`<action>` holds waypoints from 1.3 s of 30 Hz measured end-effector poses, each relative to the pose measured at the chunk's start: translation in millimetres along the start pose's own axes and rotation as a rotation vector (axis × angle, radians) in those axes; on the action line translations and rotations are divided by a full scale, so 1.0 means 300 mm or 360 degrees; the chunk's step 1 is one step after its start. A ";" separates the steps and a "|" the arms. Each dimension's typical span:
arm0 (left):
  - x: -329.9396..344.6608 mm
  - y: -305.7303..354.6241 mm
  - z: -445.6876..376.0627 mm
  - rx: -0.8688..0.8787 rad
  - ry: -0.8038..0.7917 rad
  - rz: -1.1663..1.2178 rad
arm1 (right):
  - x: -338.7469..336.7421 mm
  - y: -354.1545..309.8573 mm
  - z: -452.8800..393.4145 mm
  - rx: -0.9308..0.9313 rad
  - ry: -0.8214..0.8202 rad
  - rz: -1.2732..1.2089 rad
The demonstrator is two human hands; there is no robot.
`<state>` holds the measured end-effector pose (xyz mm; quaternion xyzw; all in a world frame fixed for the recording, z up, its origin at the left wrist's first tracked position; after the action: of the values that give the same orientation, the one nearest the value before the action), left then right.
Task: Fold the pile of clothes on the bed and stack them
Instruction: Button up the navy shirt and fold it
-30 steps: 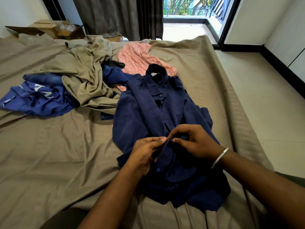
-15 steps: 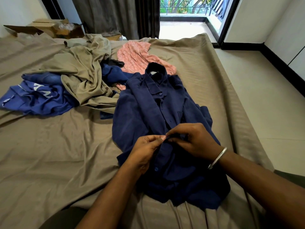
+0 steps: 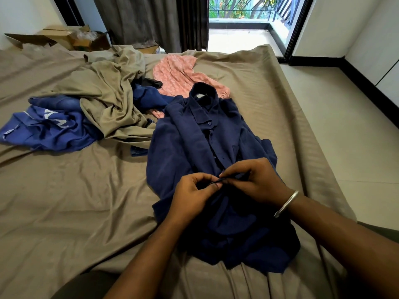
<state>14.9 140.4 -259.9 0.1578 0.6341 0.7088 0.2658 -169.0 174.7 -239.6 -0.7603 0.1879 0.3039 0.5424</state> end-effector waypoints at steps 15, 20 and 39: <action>-0.005 -0.004 0.001 0.0100 -0.0038 0.0065 | -0.016 -0.005 -0.003 0.0011 -0.0152 -0.0060; -0.003 -0.010 -0.001 0.0102 -0.0069 0.0067 | -0.021 0.003 -0.003 0.0183 -0.0195 -0.0280; -0.002 -0.009 0.004 0.0035 -0.0183 -0.0101 | 0.035 0.001 -0.010 0.0364 0.0033 -0.0466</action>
<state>16.6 141.1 -262.4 0.1808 0.6302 0.6828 0.3224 -160.6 172.3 -246.2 -0.7162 0.1143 0.1905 0.6616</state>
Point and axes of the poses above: each hand's wrist, its own z-axis away from the middle knuckle, its own x-axis out of the palm, y = z × x, the point moved 1 cm from there along -z, towards the middle knuckle, and after that the axes turned 11 degrees about -y, right-handed, at the moved point
